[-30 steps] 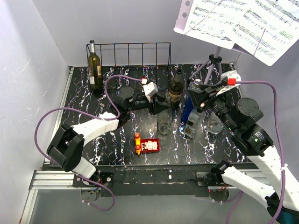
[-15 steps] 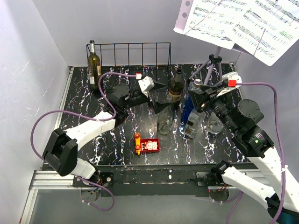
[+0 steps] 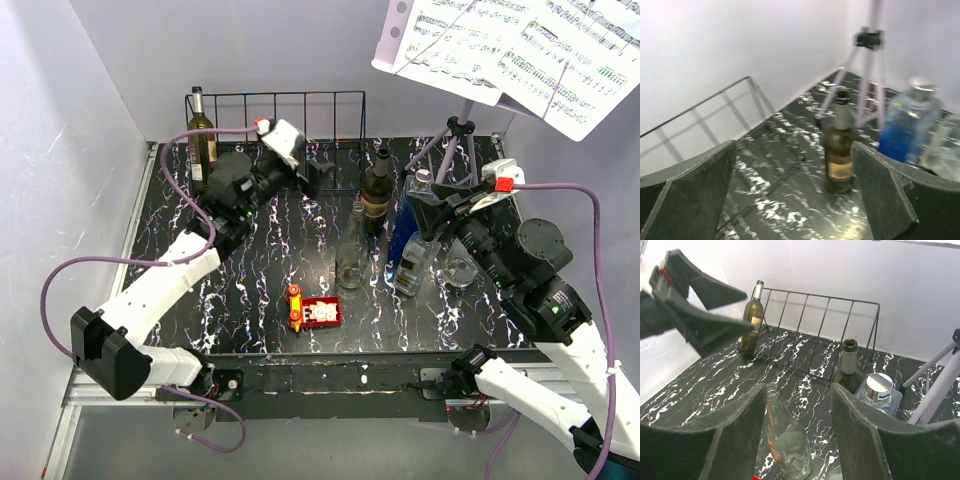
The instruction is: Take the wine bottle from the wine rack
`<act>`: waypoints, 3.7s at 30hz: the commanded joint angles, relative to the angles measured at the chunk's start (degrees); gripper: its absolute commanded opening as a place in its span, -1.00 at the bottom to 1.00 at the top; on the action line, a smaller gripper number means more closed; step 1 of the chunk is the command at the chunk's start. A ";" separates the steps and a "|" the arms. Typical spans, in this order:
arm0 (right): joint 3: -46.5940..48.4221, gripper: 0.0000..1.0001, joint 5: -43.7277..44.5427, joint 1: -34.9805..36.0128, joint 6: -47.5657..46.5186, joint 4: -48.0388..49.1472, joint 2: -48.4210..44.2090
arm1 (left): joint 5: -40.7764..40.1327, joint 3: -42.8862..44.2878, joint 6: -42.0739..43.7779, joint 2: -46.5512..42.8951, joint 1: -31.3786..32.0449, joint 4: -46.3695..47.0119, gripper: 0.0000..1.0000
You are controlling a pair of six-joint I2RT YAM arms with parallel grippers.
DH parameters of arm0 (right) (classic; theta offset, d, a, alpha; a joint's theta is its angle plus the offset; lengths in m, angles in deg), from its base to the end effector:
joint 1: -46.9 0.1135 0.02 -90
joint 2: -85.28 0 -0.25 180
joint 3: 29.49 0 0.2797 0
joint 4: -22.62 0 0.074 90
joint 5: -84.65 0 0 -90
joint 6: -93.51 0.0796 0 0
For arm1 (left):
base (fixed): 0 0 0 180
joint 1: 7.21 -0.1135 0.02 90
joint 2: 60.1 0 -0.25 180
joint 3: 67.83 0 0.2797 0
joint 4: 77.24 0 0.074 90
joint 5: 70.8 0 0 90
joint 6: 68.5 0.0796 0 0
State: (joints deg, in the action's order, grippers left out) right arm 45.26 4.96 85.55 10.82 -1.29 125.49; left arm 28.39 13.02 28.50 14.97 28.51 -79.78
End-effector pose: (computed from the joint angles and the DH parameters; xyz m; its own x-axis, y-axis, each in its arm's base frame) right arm 0.1723 0.1195 0.4616 0.0822 0.2260 -0.9706 -0.4916 0.8564 0.1578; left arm 0.3061 -0.2358 0.3919 0.1316 0.0536 -0.9899 0.6949 0.7071 0.1306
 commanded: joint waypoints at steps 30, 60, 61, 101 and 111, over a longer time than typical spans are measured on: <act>0.38 0.21 -5.12 0.19 1.21 0.02 3.65 | 12.42 63.18 -17.28 50.50 -45.30 -28.83 0.43; 9.52 0.18 -8.02 0.28 1.30 -4.55 16.04 | 18.93 69.70 -18.08 70.30 -46.36 -5.02 0.08; 9.70 0.18 -8.11 0.19 1.30 -4.55 16.31 | 19.20 69.61 -18.25 70.65 -46.36 -4.58 0.08; 8.12 0.14 -7.41 1.07 4.03 -3.76 11.92 | 20.59 40.88 -10.34 40.61 -44.25 13.26 -1.00; 4.96 0.15 -7.23 1.07 4.20 -2.53 7.26 | 26.40 15.06 -20.01 21.63 -43.73 34.16 -1.00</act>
State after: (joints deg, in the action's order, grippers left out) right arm 50.73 -2.56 86.36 14.29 -6.32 134.45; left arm 51.49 36.01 13.58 46.94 -15.97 -63.12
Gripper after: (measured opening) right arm 0.577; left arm 0.326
